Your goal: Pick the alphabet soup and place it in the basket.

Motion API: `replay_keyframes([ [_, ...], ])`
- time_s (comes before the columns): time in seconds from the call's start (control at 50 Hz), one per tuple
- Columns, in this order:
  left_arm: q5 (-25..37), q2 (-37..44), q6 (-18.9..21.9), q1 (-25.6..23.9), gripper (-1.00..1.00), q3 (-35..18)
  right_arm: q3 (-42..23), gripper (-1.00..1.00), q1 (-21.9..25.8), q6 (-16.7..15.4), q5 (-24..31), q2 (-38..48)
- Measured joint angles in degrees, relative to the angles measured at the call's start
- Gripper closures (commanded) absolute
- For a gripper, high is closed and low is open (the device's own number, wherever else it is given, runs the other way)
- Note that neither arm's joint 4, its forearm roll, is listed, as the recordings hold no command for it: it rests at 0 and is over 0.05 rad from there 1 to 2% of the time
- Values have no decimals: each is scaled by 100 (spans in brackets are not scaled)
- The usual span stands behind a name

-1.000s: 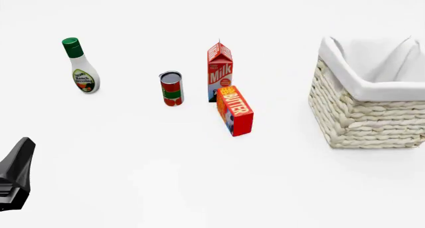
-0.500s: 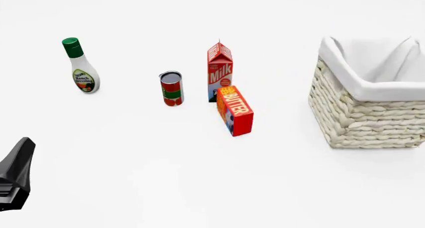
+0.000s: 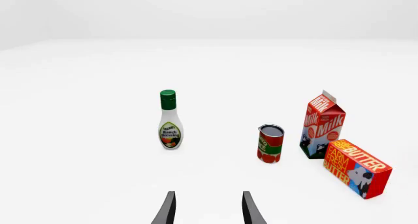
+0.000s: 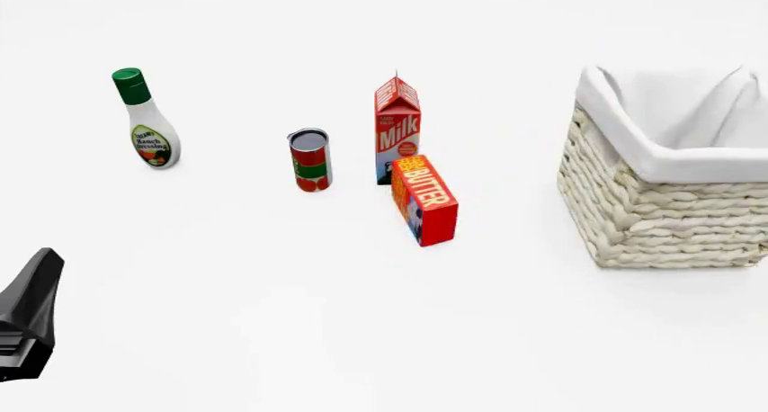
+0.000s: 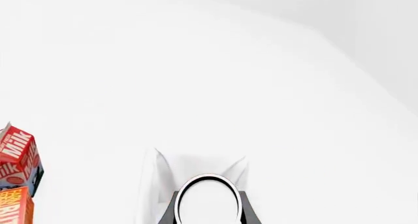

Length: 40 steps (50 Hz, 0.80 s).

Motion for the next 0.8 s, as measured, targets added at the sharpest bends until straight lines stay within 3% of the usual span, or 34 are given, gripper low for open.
replay_keyframes([
  [0.8,0,0,0,0,-100,0,147,100,54,-677,-44,993],
])
